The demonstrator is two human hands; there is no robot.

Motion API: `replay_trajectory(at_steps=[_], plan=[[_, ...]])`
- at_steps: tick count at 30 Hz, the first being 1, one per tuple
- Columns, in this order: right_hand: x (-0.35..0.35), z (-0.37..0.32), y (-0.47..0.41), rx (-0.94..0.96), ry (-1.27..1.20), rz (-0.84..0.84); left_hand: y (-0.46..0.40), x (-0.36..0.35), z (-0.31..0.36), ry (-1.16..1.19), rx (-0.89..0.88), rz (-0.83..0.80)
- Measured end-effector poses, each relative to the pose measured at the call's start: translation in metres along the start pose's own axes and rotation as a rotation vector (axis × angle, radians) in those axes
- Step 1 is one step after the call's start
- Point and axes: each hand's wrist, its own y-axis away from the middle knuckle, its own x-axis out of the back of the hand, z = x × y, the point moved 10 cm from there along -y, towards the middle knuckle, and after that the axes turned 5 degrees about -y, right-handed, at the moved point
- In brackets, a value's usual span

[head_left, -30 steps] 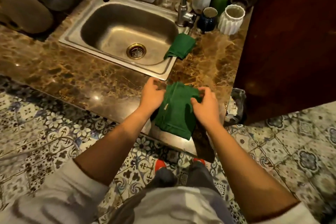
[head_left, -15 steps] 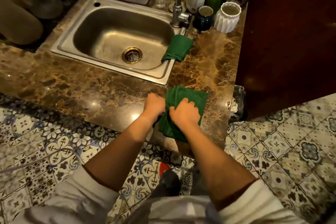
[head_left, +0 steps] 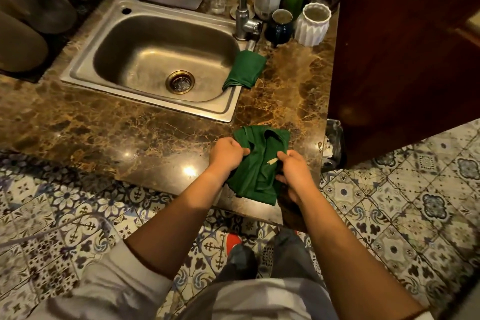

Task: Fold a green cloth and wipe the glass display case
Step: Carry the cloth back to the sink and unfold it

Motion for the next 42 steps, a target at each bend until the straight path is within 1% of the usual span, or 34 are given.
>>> replay_trajectory(at_steps=[2, 3, 5, 7, 8, 9, 11, 13, 17, 19, 23, 25, 26, 27, 28, 29, 30, 31, 32, 33, 34, 35, 37, 38, 41, 42], plan=[[0.001, -0.003, -0.002, 0.023, 0.017, 0.021, 0.006, -0.001, 0.006, 0.013, -0.031, 0.014], [-0.002, -0.011, -0.002, 0.086, 0.098, 0.022, 0.009, -0.003, 0.009, 0.038, -0.048, 0.004], [-0.016, -0.024, 0.001, 0.183, 0.357, 0.018, 0.015, -0.007, 0.018, 0.073, -0.101, -0.011], [-0.024, -0.028, 0.0, 0.188, 0.595, 0.06, 0.021, -0.011, 0.027, 0.129, -0.164, -0.03], [-0.025, -0.031, 0.0, 0.189, 0.639, 0.081, 0.024, -0.013, 0.03, 0.16, -0.183, -0.055], [-0.027, -0.033, -0.002, 0.199, 0.622, 0.077, 0.026, -0.016, 0.031, 0.19, -0.19, -0.086], [-0.026, -0.036, -0.004, 0.235, 0.454, 0.014, 0.029, -0.018, 0.031, 0.248, -0.182, -0.141], [-0.016, -0.034, -0.005, 0.229, 0.297, -0.02, 0.028, -0.012, 0.026, 0.325, -0.147, -0.142], [0.019, -0.027, -0.007, 0.143, 0.204, 0.022, 0.021, 0.011, 0.016, 0.448, -0.071, -0.104], [0.038, -0.023, -0.01, 0.127, 0.074, 0.031, 0.017, 0.028, 0.008, 0.508, -0.027, -0.063], [0.063, -0.006, -0.01, 0.101, 0.066, 0.066, 0.008, 0.059, -0.014, 0.484, 0.029, 0.054], [0.064, -0.001, -0.009, 0.114, 0.125, 0.085, 0.004, 0.066, -0.03, 0.409, 0.077, 0.103], [0.063, -0.002, -0.009, 0.127, 0.183, 0.097, 0.004, 0.071, -0.035, 0.311, 0.079, 0.142], [0.062, -0.003, -0.009, 0.139, 0.243, 0.115, 0.005, 0.077, -0.037, 0.158, 0.057, 0.194], [0.062, -0.005, -0.008, 0.146, 0.307, 0.142, 0.01, 0.081, -0.03, -0.027, -0.009, 0.253], [0.061, -0.009, -0.007, 0.16, 0.38, 0.175, 0.017, 0.079, -0.014, -0.21, -0.125, 0.299], [0.061, -0.015, -0.004, 0.189, 0.473, 0.212, 0.026, 0.069, 0.005, -0.355, -0.268, 0.302], [0.058, -0.024, 0.001, 0.247, 0.591, 0.244, 0.035, 0.05, 0.022, -0.471, -0.399, 0.249], [0.051, -0.034, 0.005, 0.328, 0.725, 0.255, 0.042, 0.028, 0.033, -0.589, -0.49, 0.167], [0.04, -0.043, 0.009, 0.412, 0.869, 0.25, 0.048, 0.008, 0.039, -0.715, -0.546, 0.102], [0.029, -0.049, 0.012, 0.483, 1.007, 0.241, 0.053, -0.006, 0.041, -0.83, -0.589, 0.075], [0.017, -0.054, 0.012, 0.534, 1.125, 0.231, 0.057, -0.013, 0.045, -0.913, -0.633, 0.089], [0.007, -0.06, 0.007, 0.554, 1.237, 0.224, 0.059, -0.014, 0.048, -0.984, -0.688, 0.123], [0.007, -0.062, 0.004, 0.546, 1.24, 0.23, 0.057, -0.011, 0.046, -0.95, -0.68, 0.121], [0.014, -0.069, -0.001, 0.582, 1.215, 0.255, 0.042, 0.027, 0.035, -0.614, -0.517, 0.116], [0.019, -0.072, -0.001, 0.606, 1.182, 0.278, 0.037, 0.037, 0.032, -0.552, -0.5, 0.113]])
